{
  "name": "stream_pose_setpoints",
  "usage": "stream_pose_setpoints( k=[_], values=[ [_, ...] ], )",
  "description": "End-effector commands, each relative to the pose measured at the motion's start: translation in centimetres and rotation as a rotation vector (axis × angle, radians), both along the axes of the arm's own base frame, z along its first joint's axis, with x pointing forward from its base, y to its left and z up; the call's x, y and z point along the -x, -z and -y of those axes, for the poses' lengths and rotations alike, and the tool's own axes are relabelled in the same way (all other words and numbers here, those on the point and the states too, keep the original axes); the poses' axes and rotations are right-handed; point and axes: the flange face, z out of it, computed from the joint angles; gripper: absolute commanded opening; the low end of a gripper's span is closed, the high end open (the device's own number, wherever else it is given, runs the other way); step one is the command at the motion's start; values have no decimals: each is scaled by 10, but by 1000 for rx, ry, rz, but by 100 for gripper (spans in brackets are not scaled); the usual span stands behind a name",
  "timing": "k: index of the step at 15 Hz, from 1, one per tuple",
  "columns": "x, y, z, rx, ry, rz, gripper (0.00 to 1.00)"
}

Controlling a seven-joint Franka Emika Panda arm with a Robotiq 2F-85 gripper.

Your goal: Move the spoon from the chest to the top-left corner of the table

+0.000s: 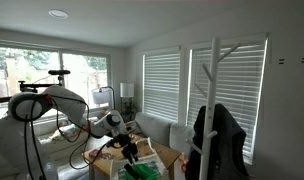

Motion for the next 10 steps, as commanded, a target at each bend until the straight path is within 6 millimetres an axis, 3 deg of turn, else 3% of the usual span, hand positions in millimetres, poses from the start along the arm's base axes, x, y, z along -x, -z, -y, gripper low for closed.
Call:
stream_pose_setpoints(
  k=[1,3,5,6,7,10],
  values=[
    [1,4,4,33,-16,-13,59],
    [0,5,4,38,-22,-17,62],
    [0,5,3,41,-24,-19,56],
    [0,5,3,42,-26,-20,47],
    [1,4,3,44,-25,-19,30],
    [0,3,3,46,-23,-18,8]
  ],
)
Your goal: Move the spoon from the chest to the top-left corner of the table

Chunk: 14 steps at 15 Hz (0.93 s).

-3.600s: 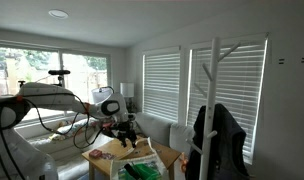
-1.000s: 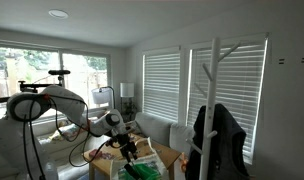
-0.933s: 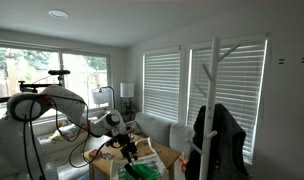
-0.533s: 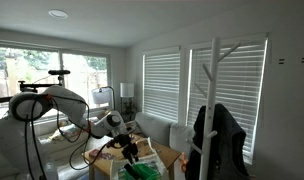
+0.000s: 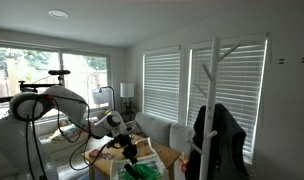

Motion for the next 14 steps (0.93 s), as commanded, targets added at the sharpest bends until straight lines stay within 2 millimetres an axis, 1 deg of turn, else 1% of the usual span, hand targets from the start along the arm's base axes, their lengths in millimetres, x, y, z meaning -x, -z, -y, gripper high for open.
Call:
stream_pose_setpoints(
  k=[1,2,4,5,8,12,14],
  values=[
    [1,-1,3,31,-8,-5,2],
    [2,-3,4,32,-9,-4,0],
    [5,-16,10,53,-18,-8,3],
    [8,-22,13,56,-19,-16,3],
    [14,-43,21,10,-21,-14,2],
    [20,-70,25,-36,-21,3,2],
    [20,-80,25,-46,-15,27,2]
  ],
)
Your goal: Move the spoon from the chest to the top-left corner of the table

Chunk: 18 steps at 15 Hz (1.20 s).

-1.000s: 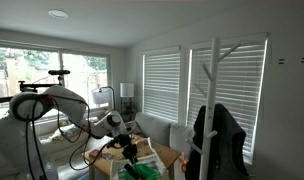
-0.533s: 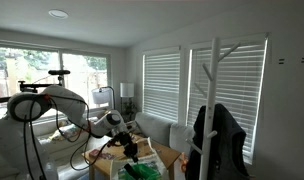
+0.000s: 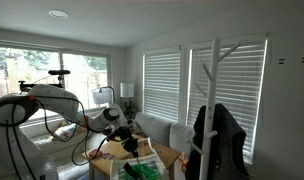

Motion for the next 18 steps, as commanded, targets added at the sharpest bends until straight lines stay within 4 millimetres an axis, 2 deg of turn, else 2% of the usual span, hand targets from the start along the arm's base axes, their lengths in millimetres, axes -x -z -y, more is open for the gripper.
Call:
stream_pose_setpoints(
  k=[1,6,8,10,12,14,15,16,18],
  values=[
    [6,-23,-1,-27,7,25,2],
    [7,-44,-8,-52,13,108,2],
    [17,-71,-16,-24,-26,185,2],
    [22,-99,-37,44,-95,255,2],
    [26,-114,-77,64,-204,284,2],
    [26,-121,-115,68,-307,324,2],
    [23,-114,-92,45,-227,290,10],
    [26,-117,-108,49,-268,303,10],
    [28,-117,-119,53,-293,308,10]
  ],
)
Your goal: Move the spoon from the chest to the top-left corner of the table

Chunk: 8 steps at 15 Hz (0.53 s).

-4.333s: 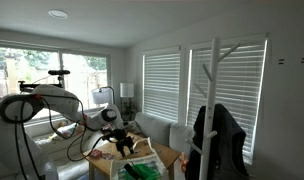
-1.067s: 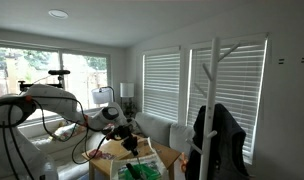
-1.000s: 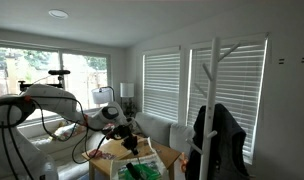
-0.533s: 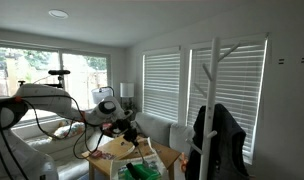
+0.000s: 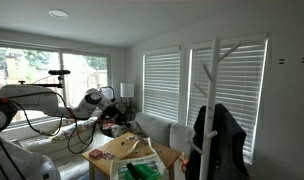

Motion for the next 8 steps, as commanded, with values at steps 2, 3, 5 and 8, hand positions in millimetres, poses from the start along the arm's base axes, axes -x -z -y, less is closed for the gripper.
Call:
stream_pose_setpoints(
  k=[2,3,5,8],
  values=[
    [-1,-1,2,-1,2,0,10],
    [-1,-1,2,-2,3,0,2],
    [-15,12,-20,10,-38,-14,2],
    [-38,38,-74,59,-149,-19,2]
  ],
)
